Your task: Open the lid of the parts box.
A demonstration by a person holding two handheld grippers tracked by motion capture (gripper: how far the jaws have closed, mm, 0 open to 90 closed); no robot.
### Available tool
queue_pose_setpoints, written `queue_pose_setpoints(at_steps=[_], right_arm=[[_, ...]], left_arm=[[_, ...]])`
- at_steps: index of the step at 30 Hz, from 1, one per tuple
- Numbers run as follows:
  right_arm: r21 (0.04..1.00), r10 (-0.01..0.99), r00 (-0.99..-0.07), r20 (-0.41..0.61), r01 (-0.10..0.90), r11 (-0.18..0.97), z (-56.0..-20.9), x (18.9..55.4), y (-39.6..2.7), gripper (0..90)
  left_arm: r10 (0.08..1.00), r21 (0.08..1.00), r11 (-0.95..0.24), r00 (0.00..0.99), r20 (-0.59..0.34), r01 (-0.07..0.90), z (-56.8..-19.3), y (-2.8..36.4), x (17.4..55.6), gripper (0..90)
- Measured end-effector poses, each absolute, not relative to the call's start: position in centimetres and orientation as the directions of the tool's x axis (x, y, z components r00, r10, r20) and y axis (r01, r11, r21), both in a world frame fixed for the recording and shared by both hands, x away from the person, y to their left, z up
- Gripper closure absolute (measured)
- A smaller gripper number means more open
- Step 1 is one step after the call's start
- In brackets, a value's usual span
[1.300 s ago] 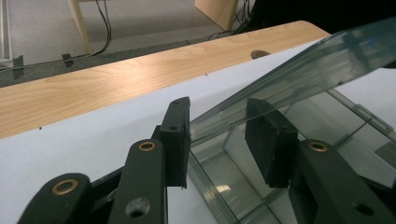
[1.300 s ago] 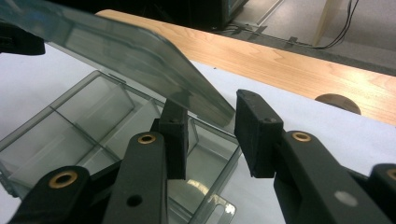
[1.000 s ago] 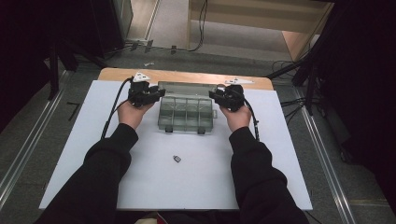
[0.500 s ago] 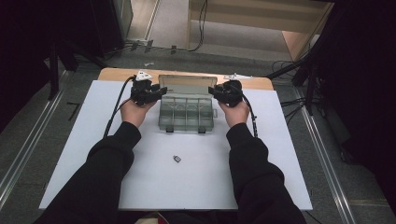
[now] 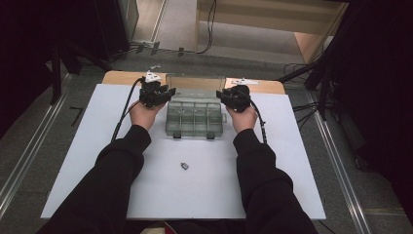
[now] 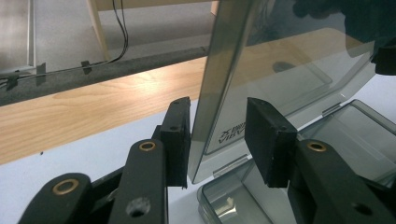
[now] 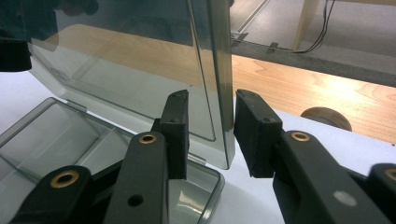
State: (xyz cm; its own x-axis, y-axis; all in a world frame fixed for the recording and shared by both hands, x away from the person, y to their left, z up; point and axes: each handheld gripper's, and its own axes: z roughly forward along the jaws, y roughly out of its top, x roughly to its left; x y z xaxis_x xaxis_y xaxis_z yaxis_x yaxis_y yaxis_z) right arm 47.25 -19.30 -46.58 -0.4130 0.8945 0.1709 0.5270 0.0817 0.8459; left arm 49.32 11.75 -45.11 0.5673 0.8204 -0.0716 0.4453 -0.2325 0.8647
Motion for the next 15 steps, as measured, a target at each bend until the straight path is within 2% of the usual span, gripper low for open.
queue_pose_setpoints(at_steps=[15], right_arm=[[0.845,0.916,-0.373,0.146,0.528,0.080,-48.3,48.2,-18.5,64.2]], left_arm=[[0.840,0.868,-0.204,0.536,-0.082,0.453,-46.6,11.4,50.3,61.2]])
